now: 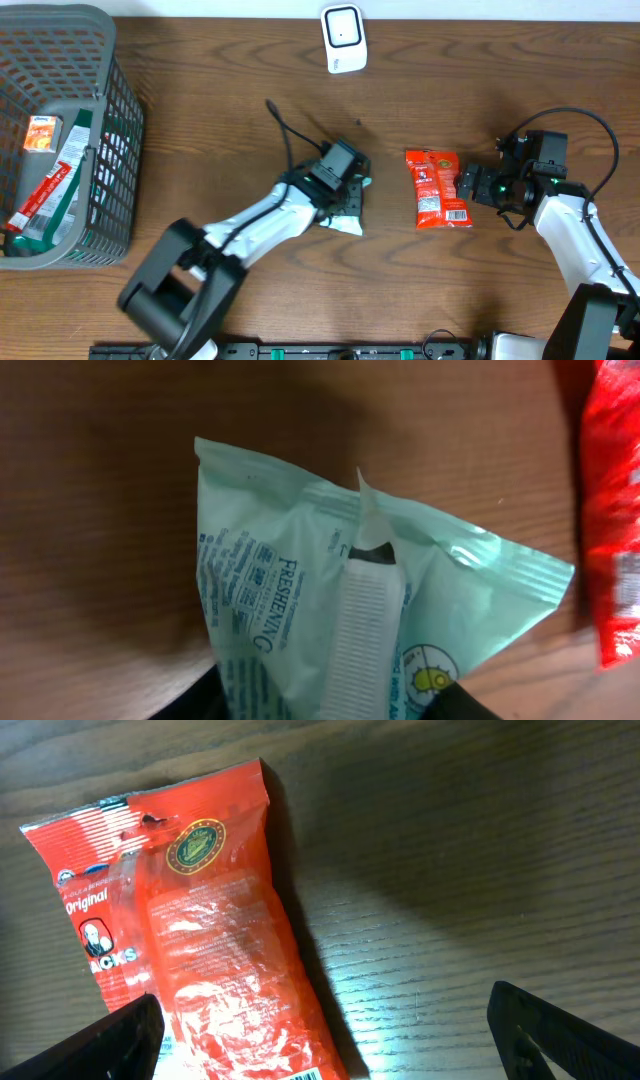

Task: Scan the item barcode
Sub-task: 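Lift the pale green packet out and carry it toward the table centre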

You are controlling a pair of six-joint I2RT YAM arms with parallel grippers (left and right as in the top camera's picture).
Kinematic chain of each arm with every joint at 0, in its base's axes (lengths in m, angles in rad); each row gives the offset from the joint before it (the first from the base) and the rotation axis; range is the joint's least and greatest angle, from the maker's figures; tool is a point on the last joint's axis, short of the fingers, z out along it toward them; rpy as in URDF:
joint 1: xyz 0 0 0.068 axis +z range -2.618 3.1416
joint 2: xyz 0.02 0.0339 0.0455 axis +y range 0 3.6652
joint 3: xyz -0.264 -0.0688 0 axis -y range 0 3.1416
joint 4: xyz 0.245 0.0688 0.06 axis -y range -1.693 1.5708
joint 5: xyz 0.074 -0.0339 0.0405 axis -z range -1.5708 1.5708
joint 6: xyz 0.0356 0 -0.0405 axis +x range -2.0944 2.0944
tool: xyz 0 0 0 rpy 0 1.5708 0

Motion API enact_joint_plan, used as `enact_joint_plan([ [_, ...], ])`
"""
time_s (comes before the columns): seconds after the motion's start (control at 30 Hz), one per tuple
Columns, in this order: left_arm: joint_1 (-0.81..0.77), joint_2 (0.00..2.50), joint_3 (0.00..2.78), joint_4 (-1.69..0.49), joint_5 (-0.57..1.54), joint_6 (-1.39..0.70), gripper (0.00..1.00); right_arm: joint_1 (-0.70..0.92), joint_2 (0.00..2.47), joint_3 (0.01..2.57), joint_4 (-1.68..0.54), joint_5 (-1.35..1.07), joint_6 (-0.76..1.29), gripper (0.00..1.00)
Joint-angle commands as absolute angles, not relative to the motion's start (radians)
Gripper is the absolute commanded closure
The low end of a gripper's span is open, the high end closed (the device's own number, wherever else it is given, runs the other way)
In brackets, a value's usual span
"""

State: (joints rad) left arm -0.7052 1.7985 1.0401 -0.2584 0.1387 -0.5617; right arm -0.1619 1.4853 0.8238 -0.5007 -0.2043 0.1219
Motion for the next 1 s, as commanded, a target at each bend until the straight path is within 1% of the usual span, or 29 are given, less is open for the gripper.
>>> enact_joint_plan([
  [0.0, -0.715, 1.807, 1.050, -0.229, 0.111, -0.588, 0.37, -0.155, 1.478, 0.836, -0.499, -0.199, 0.118, 0.01],
  [0.07, -0.710, 1.792, 1.071, -0.246, 0.111, -0.578, 0.19, -0.155, 1.478, 0.836, -0.499, -0.199, 0.118, 0.01],
  [0.13, -0.710, 1.769, 1.093, -0.286, 0.111, -0.578, 0.15, -0.155, 1.478, 0.836, -0.499, -0.199, 0.118, 0.01],
  [0.23, -0.708, 1.708, 1.108, -0.313, 0.110, -0.537, 0.15, -0.155, 1.478, 0.836, -0.499, -0.199, 0.118, 0.01],
  [0.27, -0.705, 1.687, 1.108, -0.313, 0.098, -0.525, 0.20, -0.155, 1.478, 0.836, -0.499, -0.199, 0.118, 0.01],
  [0.3, -0.705, 1.674, 1.108, -0.313, 0.093, -0.516, 0.28, -0.155, 1.478, 0.836, -0.499, -0.199, 0.118, 0.01],
  [0.33, -0.705, 1.661, 1.108, -0.312, 0.093, -0.496, 0.38, -0.155, 1.478, 0.836, -0.499, -0.199, 0.118, 0.01],
  [0.37, -0.706, 1.645, 1.108, -0.313, 0.093, -0.475, 0.61, -0.155, 1.478, 0.836, -0.499, -0.199, 0.118, 0.01],
  [0.47, -0.706, 1.649, 1.105, -0.313, 0.117, -0.432, 0.91, -0.155, 1.478, 0.836, -0.499, -0.199, 0.118, 0.01],
  [0.53, -0.706, 1.666, 1.100, -0.327, 0.133, -0.392, 0.93, -0.155, 1.478, 0.836, -0.499, -0.199, 0.118, 0.01],
  [0.67, -0.706, 1.730, 1.099, -0.350, 0.173, -0.381, 0.92, -0.155, 1.478, 0.836, -0.499, -0.199, 0.118, 0.01],
  [0.83, -0.706, 1.824, 1.099, -0.338, 0.297, -0.381, 0.92, -0.155, 1.478, 0.836, -0.499, -0.199, 0.118, 0.01],
  [0.97, -0.706, 1.904, 1.099, -0.331, 0.299, -0.375, 0.91, -0.155, 1.478, 0.836, -0.499, -0.199, 0.118, 0.01],
])
